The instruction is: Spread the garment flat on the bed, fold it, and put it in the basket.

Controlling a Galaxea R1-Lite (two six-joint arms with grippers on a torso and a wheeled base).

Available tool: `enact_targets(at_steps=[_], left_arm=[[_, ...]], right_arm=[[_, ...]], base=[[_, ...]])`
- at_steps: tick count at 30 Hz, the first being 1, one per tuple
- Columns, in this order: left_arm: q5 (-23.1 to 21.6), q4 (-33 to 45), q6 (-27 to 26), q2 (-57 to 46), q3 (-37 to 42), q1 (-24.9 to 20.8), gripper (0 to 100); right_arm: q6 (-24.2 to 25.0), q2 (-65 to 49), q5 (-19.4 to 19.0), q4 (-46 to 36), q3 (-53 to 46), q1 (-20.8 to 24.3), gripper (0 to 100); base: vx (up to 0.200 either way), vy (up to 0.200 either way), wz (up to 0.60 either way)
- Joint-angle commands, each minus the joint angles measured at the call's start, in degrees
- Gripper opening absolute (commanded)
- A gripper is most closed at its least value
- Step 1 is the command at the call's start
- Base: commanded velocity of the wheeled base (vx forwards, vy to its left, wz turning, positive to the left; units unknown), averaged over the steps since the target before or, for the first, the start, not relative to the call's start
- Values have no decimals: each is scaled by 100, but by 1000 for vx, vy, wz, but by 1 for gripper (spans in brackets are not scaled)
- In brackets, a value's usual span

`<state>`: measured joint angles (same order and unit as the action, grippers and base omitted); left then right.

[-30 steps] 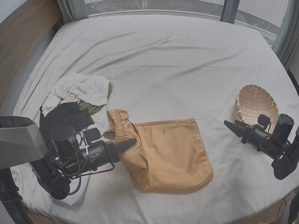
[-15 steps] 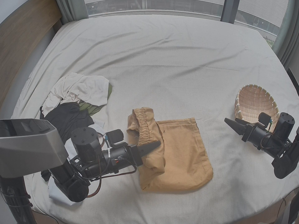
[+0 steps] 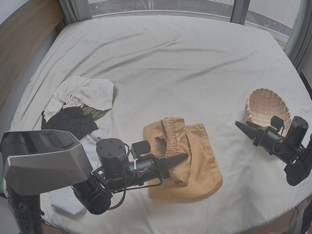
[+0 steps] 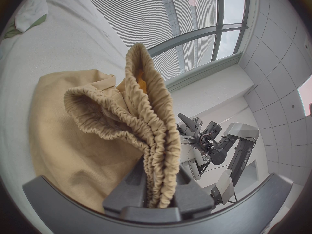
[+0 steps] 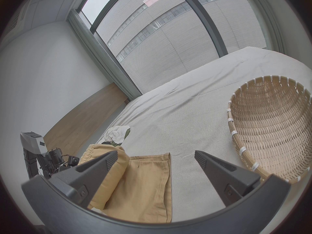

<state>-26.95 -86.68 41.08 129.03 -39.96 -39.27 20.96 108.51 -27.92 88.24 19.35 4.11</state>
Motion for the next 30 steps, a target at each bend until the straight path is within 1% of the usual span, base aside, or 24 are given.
enact_targets(at_steps=[1, 5, 22, 23, 30], left_arm=[[23, 98, 5, 343, -328, -160, 0], [23, 142, 5, 457, -530, -222, 0], [15, 186, -13, 562, -583, -204, 0], [15, 186, -13, 554, -583, -204, 100], [23, 265, -30, 545, -592, -239, 100]], right_arm=[[-4, -14, -3, 1, -1, 2, 100], [-4, -23, -3, 1, 8, -7, 100], [-4, -93, -12, 1, 8, -7, 100], [-4, -93, -12, 1, 8, -7, 100], [-13, -93, -12, 1, -10, 2, 100]], base=[[0, 0, 0], [0, 0, 0], [0, 0, 0], [0, 0, 0], [0, 0, 0]])
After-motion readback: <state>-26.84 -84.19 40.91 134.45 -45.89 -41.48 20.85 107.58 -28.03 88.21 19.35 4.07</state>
